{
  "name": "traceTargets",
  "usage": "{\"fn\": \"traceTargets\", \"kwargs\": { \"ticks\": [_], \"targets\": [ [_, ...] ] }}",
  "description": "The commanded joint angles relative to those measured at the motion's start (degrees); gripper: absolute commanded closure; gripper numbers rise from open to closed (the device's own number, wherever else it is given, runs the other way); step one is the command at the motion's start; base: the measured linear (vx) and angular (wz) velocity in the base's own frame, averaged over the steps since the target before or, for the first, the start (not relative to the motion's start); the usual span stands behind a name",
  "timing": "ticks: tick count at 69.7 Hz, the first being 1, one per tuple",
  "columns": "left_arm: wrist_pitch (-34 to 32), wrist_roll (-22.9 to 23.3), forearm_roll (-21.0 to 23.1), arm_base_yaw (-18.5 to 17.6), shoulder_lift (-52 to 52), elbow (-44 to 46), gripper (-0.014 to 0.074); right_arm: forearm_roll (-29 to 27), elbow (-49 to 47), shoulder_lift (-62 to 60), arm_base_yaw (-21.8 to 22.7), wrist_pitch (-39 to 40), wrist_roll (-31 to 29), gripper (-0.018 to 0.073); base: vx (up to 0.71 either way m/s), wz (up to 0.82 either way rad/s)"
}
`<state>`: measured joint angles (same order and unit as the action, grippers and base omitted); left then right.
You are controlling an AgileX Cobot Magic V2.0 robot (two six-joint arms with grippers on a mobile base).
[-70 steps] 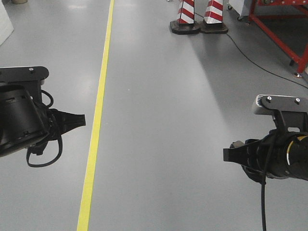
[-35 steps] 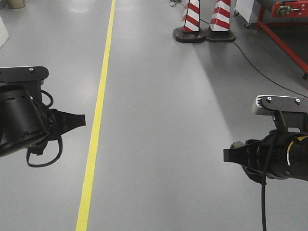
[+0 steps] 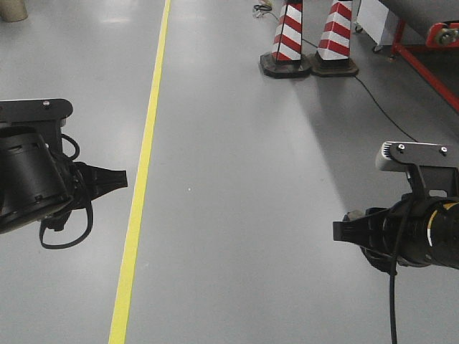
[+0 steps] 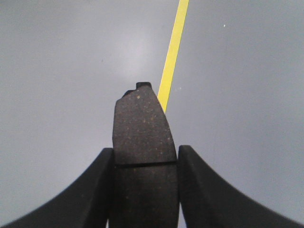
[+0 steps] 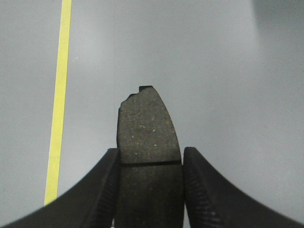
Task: Move and align brake pads A on conveyor
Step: 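Drive along the yellow floor line toward the red-and-white cones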
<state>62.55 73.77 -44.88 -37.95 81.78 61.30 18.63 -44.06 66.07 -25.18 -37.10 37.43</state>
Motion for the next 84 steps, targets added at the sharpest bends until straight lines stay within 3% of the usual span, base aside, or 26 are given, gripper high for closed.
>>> {"fn": "traceTargets", "kwargs": {
  "ticks": [1,84],
  "targets": [
    [-0.19,0.25,-3.65,0.05,-1.88,1.51,0.0443,1.28,-1.71,-1.36,0.01,3.16,-0.23,0.0405,0.53,-0.03],
    [-0.30,0.25,-3.65,0.05,-1.89,1.51,0.0443,1.28,-1.71,-1.36,0.01,3.16,-0.23,0.0405,0.55,0.05]
  ]
}}
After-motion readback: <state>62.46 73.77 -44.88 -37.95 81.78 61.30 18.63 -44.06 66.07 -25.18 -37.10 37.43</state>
